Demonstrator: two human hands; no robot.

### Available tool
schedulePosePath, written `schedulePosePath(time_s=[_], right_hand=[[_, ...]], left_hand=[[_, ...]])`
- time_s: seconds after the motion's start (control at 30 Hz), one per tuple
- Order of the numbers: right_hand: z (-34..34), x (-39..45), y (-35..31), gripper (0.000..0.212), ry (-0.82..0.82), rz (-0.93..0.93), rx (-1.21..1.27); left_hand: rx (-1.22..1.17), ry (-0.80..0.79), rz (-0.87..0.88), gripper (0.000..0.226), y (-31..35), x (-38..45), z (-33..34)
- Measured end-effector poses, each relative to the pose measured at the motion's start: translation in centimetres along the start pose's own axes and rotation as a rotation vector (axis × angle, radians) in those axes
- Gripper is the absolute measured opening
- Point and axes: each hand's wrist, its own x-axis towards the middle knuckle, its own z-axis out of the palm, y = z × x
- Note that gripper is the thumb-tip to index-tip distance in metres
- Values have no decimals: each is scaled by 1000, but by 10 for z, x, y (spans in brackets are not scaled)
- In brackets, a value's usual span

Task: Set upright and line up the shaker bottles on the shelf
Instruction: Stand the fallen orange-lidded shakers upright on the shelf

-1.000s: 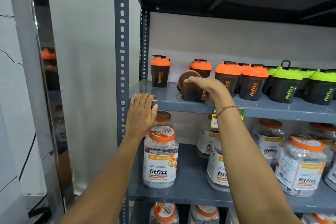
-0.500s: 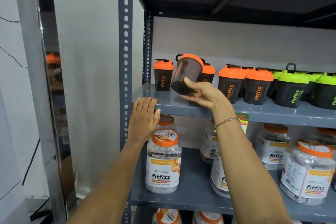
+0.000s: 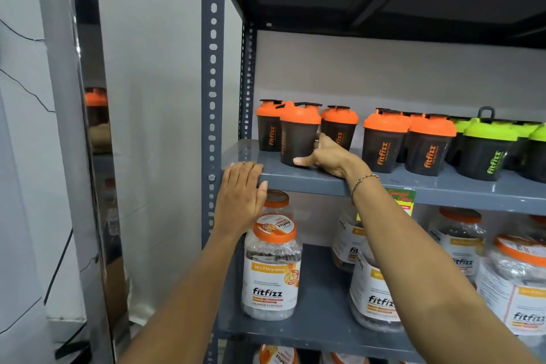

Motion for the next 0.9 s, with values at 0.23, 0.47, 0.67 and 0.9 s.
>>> schedulePosePath(time_s=[0.23,0.47,0.67,0.9], right_hand=[[6,-2,-3,98,76,35,-234],[26,3,-6,79,327,45,-201],[21,5,-4,48,161,8,-153],[20,-6,-4,68,105,0,-145]], left_hand=[[6,17,3,41,-1,0,3],[32,25,32,40,-4,0,6],[17,24,30,41,-3,0,7],[2,55,-11,38,5,4,0]])
